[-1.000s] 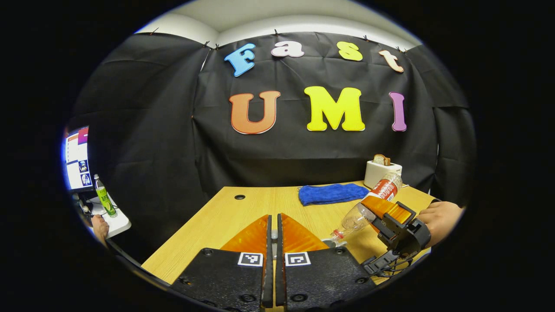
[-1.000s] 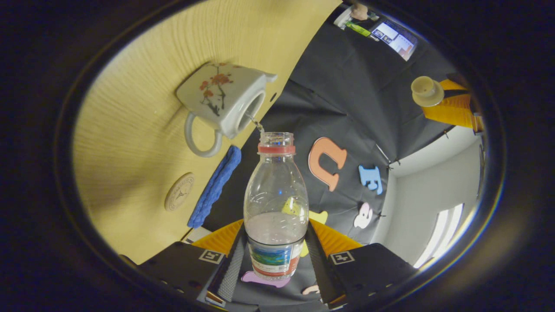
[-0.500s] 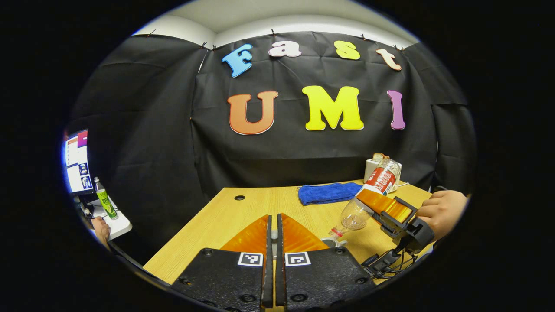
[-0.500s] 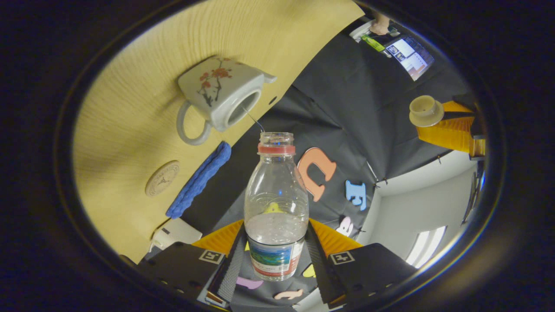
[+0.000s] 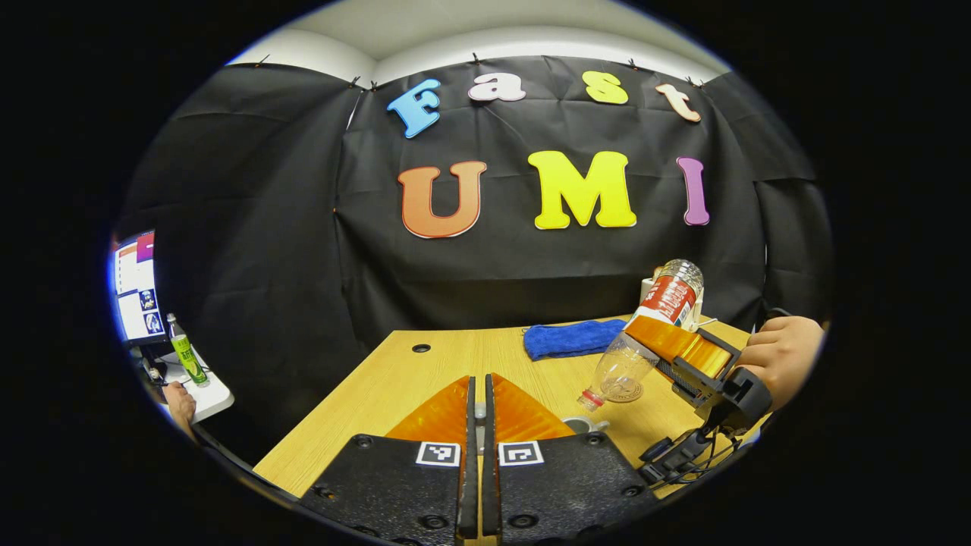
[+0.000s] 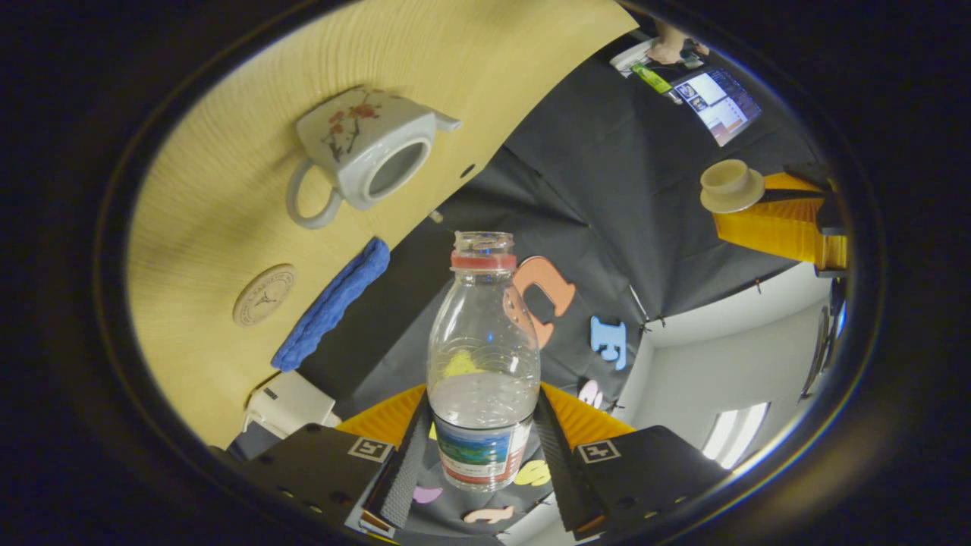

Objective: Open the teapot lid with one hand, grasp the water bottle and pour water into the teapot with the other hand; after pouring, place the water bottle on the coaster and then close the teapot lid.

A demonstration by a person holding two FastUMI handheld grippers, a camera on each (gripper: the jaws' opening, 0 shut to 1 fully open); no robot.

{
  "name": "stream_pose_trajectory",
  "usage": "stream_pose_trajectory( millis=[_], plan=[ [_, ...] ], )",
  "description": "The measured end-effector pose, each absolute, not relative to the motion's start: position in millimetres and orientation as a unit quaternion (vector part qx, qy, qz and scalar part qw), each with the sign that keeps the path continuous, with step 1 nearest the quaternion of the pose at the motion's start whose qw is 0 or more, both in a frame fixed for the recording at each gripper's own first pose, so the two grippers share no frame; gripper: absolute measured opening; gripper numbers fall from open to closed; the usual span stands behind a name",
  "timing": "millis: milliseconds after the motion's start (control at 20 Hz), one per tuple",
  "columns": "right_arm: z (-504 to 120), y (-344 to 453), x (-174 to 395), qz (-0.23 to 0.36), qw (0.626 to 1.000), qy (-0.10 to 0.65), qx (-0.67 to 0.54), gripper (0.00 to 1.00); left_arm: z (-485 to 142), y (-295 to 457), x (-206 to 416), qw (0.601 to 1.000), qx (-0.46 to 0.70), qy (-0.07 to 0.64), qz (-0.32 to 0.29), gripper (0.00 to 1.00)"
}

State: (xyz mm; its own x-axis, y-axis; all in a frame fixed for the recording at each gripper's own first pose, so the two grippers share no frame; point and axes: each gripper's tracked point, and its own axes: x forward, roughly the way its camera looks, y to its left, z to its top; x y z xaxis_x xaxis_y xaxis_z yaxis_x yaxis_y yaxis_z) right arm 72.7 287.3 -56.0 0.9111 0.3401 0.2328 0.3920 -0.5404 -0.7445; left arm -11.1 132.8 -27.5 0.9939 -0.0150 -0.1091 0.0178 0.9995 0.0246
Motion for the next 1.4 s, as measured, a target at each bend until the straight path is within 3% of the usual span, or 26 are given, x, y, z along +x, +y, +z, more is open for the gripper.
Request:
stream_pose_trajectory(
  millis=[50, 250, 300, 400, 550, 850, 1150, 1400],
  plan=[
    [-57, 288, 73, -0.030, 0.432, -0.210, -0.877, 0.72, -28, 133, -10, 0.998, 0.014, 0.055, -0.007, 0.04],
    [-69, 288, 77, -0.024, 0.433, -0.207, -0.877, 0.74, -30, 134, -9, 0.998, 0.018, 0.057, -0.004, 0.00],
    [-71, 288, 78, -0.020, 0.440, -0.207, -0.874, 0.73, -30, 135, -9, 0.998, 0.019, 0.057, -0.004, 0.04],
    [-83, 279, 82, 0.004, 0.492, -0.182, -0.851, 0.75, -30, 136, -8, 0.998, 0.017, 0.057, -0.003, 0.04],
    [-96, 256, 89, 0.043, 0.614, -0.126, -0.778, 0.73, -30, 141, -7, 0.998, 0.008, 0.056, 0.001, 0.04],
    [-78, 211, 114, 0.066, 0.812, -0.032, -0.579, 0.75, -33, 145, -5, 0.998, -0.005, 0.060, 0.005, 0.05],
    [-65, 187, 140, 0.067, 0.931, 0.016, -0.359, 0.73, -34, 138, -3, 0.998, 0.002, 0.061, 0.000, 0.05],
    [-80, 198, 175, 0.093, 0.981, 0.052, -0.163, 0.75, -36, 141, -2, 0.998, 0.003, 0.064, 0.003, 0.05]
  ],
)
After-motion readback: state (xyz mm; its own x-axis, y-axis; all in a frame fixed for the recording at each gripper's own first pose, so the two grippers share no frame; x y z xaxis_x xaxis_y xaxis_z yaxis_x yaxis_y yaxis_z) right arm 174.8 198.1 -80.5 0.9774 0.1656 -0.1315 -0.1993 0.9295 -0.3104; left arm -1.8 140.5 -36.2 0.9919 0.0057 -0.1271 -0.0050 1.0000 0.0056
